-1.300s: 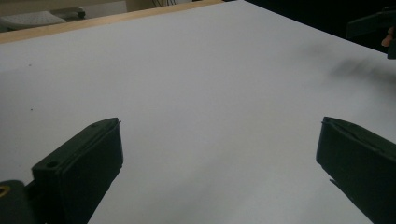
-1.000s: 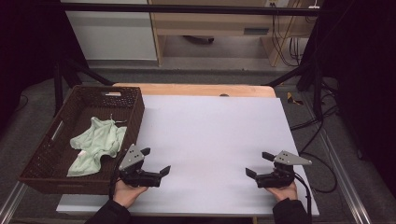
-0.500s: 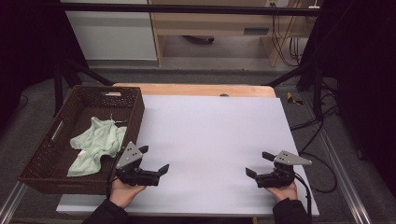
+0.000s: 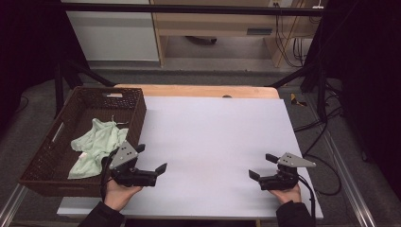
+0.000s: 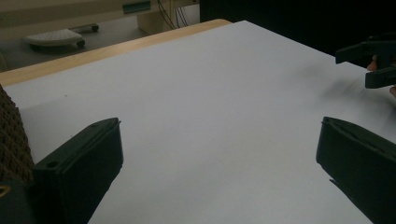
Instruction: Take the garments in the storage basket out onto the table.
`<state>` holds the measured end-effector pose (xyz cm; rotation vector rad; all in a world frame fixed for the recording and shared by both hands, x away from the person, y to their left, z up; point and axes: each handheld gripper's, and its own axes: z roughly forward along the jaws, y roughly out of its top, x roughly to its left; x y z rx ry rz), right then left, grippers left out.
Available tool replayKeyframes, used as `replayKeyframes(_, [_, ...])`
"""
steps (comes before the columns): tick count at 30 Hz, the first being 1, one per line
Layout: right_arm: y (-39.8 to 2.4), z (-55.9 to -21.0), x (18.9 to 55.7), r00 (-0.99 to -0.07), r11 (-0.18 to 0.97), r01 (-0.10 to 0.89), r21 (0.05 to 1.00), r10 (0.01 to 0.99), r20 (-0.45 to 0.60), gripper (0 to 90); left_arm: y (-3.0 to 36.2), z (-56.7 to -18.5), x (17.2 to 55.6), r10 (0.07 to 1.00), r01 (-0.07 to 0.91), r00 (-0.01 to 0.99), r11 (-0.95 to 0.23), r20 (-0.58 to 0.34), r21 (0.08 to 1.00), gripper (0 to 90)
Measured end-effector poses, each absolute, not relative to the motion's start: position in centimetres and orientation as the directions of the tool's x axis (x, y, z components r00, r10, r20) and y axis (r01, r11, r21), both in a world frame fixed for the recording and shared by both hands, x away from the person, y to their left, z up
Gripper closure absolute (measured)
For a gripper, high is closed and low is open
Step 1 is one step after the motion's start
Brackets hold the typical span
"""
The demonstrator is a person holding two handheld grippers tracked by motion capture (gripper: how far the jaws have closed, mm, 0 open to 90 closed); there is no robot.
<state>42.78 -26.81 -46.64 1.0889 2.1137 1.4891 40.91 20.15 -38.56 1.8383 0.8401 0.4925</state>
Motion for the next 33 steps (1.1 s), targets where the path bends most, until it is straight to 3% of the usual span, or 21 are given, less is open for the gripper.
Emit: replayKeyframes(33, [-26.8,-46.7,42.8,-0.650,0.164,0.396,0.903,0.745,0.150,0.6,25.3,-35.1,40.8,0.797,0.315,0.602,-0.182,-0.048,0.931,1.0])
